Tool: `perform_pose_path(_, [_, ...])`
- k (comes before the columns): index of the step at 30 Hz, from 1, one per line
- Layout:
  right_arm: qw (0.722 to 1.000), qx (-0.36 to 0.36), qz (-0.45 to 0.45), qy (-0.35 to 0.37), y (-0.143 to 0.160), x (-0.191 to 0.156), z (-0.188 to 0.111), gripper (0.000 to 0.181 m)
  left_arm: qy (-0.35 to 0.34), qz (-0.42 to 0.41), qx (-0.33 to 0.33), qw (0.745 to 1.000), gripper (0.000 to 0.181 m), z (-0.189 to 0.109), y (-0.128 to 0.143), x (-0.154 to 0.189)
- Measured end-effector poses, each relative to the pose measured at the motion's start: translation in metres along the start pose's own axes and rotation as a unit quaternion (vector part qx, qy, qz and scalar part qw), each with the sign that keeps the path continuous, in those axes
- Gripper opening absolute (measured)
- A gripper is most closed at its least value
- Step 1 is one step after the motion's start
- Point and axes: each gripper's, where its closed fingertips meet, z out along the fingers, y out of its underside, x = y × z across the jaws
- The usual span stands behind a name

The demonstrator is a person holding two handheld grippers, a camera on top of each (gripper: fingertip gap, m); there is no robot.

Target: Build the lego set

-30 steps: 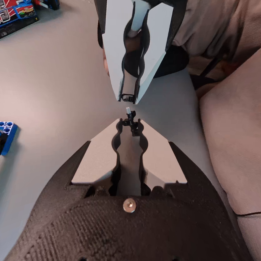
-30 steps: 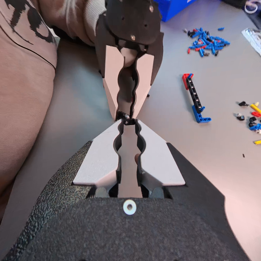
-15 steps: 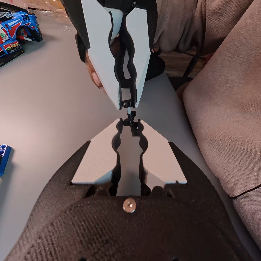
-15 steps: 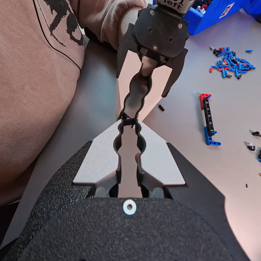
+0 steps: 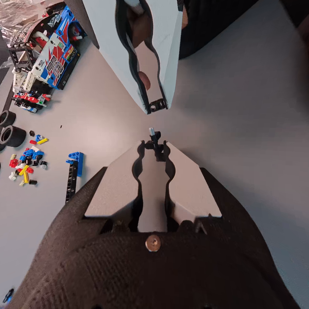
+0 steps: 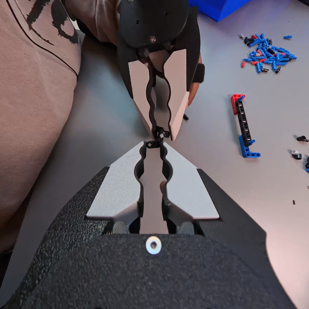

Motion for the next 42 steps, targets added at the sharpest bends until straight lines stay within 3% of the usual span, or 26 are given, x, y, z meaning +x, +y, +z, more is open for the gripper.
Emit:
perform_pose_path(2, [1.0,-0.009,0.008,0.01,0.005,0.001,0.006,0.014,-0.003,0.0,-0.015,1.0,0.021,0.002,0.006,-0.001])
perform_pose_path(6, [0.999,-0.039,0.02,0.031,0.02,0.008,0.015,0.014,0.013,-0.038,0.015,0.999,0.02,-0.001,0.003,-0.004])
perform_pose_path(10, [0.994,-0.077,0.044,0.059,0.036,0.022,0.014,0.014,0.073,-0.124,0.148,0.979,0.02,-0.021,-0.025,-0.006])
perform_pose_path(13, [0.99,-0.113,0.055,0.067,0.045,0.027,0.014,0.014,0.111,-0.181,0.275,0.938,0.02,-0.049,-0.052,-0.017])
perform_pose_path(17, [0.984,-0.149,0.068,0.069,0.052,0.031,0.015,0.014,0.15,-0.232,0.394,0.877,0.02,-0.083,-0.074,-0.028])
perform_pose_path(25, [0.98,-0.161,0.088,0.071,0.05,0.035,0.019,0.014,0.229,-0.282,0.542,0.757,0.02,-0.141,-0.09,-0.041])
perform_pose_path(29, [0.98,-0.16,0.092,0.074,0.05,0.035,0.019,0.014,0.248,-0.3,0.583,0.713,0.02,-0.16,-0.089,-0.05])
perform_pose_path(35, [0.98,-0.156,0.092,0.078,0.05,0.035,0.019,0.014,0.255,-0.309,0.602,0.69,0.019,-0.169,-0.089,-0.054])
perform_pose_path(42, [0.981,-0.149,0.094,0.079,0.049,0.036,0.02,0.014,0.257,-0.313,0.593,0.696,0.02,-0.165,-0.09,-0.054])
